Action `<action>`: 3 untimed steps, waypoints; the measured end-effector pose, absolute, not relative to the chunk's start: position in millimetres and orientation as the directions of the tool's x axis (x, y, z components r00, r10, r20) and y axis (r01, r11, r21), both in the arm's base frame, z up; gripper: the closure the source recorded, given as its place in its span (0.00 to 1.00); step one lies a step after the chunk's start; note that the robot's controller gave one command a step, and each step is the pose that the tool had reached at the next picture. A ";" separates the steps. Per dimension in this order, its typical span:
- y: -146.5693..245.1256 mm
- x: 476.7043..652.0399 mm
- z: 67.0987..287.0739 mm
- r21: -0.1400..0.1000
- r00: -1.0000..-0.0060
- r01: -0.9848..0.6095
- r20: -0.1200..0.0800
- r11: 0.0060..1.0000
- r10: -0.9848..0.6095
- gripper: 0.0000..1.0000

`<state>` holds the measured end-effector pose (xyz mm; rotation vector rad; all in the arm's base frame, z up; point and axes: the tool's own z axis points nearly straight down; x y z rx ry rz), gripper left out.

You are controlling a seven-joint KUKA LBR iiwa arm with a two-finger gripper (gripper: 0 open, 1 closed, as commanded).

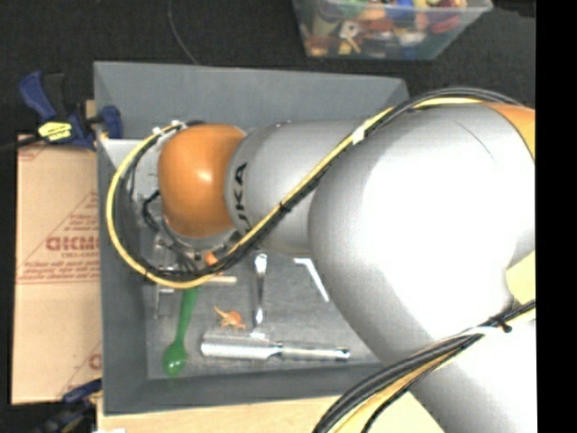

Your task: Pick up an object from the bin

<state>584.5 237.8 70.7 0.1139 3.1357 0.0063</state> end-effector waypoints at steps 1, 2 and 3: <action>236.6 602.6 71.2 0.010 -0.992 0.129 -0.013 0.992 0.129 0.00; 236.1 587.5 71.7 0.005 -0.997 0.078 -0.006 0.997 0.078 0.00; 236.1 601.3 72.2 0.011 -0.993 0.120 -0.014 0.993 0.120 0.00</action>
Offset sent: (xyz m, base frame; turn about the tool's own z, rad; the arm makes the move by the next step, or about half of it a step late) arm 0.0015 0.0000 0.0002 0.0032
